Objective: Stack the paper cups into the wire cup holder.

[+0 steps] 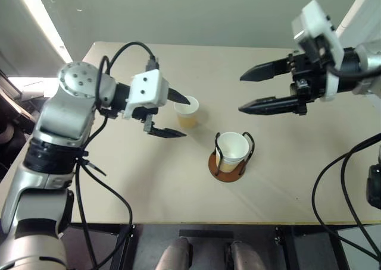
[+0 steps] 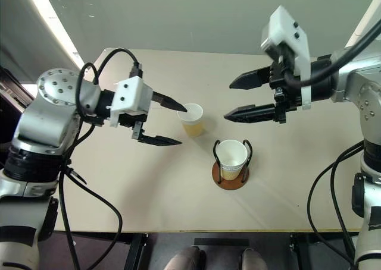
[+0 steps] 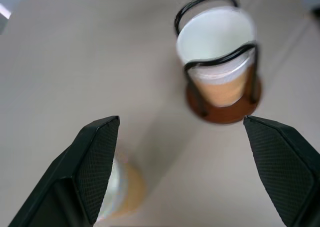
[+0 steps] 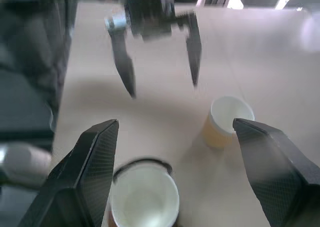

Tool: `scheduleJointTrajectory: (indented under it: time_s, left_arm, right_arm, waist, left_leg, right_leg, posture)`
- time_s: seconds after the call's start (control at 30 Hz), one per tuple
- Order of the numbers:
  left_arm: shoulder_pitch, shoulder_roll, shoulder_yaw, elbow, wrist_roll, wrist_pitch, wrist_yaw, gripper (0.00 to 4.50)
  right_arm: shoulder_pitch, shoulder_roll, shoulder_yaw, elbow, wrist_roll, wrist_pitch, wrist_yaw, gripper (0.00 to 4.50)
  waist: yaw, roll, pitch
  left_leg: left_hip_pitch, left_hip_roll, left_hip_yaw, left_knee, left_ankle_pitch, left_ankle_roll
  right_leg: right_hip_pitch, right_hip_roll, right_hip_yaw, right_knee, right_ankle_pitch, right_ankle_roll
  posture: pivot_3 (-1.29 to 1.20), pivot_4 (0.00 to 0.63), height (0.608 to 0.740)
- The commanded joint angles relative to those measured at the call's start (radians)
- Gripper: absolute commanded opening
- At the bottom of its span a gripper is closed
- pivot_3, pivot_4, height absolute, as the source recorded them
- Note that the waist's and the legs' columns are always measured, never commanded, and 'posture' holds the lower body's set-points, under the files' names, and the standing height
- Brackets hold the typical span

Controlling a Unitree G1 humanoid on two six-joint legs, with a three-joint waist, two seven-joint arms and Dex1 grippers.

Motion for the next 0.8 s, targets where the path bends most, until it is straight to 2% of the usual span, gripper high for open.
scheduleJointTrajectory:
  time_s: [0.03,0.3,0.8]
  left_arm:
    - [-0.073,-0.047,-0.08,0.109,0.172,-0.136,0.078,4.27]
    - [-0.169,-0.124,-0.176,0.349,0.363,-0.334,0.129,4.27]
    - [-0.276,-0.257,-0.238,0.708,0.54,-0.53,0.24,4.27]
  right_arm:
    - [0.089,0.022,-0.153,-0.054,0.095,-0.014,-0.062,3.78]
    - [0.232,-0.062,-0.192,-0.07,0.183,-0.003,-0.114,3.78]
    - [0.249,-0.11,-0.195,-0.058,0.299,-0.009,-0.203,3.78]
  waist:
    - [0.007,0.0,0.0]
    - [0.008,0.0,0.0]
    - [0.01,0.0,0.0]
  left_leg:
    - [0.0,0.0,-0.001,0.0,0.0,0.0]
    - [-0.002,0.0,0.0,-0.001,0.0,0.0]
    - [-0.003,0.0,0.001,-0.003,0.0,0.0]
  right_leg:
    - [0.001,0.0,-0.001,0.0,0.0,0.0]
    - [-0.002,0.0,0.0,0.002,0.0,0.001]
    - [-0.004,-0.001,0.001,0.002,0.0,0.001]
  posture:
    - [0.0,0.15,0.74]
    - [0.0,0.15,0.74]
    - [0.0,0.15,0.74]
